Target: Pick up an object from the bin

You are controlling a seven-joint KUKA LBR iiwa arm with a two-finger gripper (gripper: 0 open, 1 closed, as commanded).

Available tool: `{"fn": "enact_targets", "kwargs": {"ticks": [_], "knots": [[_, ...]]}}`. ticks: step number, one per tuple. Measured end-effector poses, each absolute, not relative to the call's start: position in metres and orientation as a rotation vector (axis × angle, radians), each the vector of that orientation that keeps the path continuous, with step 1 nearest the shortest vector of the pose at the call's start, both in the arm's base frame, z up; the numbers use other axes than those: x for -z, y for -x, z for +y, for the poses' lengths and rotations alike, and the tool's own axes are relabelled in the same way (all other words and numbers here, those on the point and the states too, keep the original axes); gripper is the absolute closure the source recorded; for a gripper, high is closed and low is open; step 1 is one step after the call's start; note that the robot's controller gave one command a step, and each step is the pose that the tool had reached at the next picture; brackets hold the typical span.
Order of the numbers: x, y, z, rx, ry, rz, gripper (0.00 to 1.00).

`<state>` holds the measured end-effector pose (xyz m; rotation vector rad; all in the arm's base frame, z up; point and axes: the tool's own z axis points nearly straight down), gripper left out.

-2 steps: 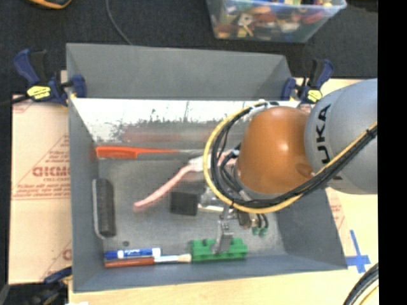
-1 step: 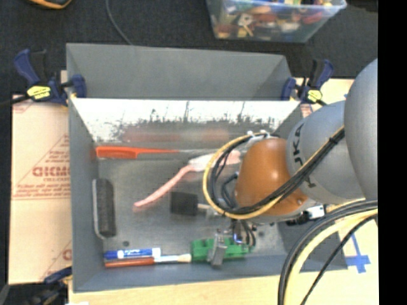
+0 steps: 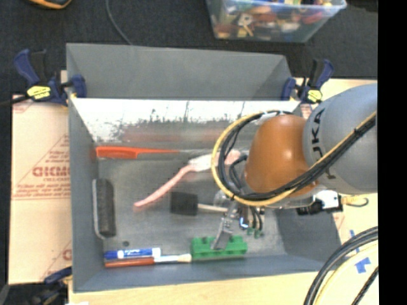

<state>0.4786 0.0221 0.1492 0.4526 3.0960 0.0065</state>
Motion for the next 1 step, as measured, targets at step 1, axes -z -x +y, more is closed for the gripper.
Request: {"fn": "enact_targets", "kwargs": {"ticks": [1], "knots": [[-0.0986, -0.4707, 0.0214, -0.001, -0.219, 3.136, 0.0]]}}
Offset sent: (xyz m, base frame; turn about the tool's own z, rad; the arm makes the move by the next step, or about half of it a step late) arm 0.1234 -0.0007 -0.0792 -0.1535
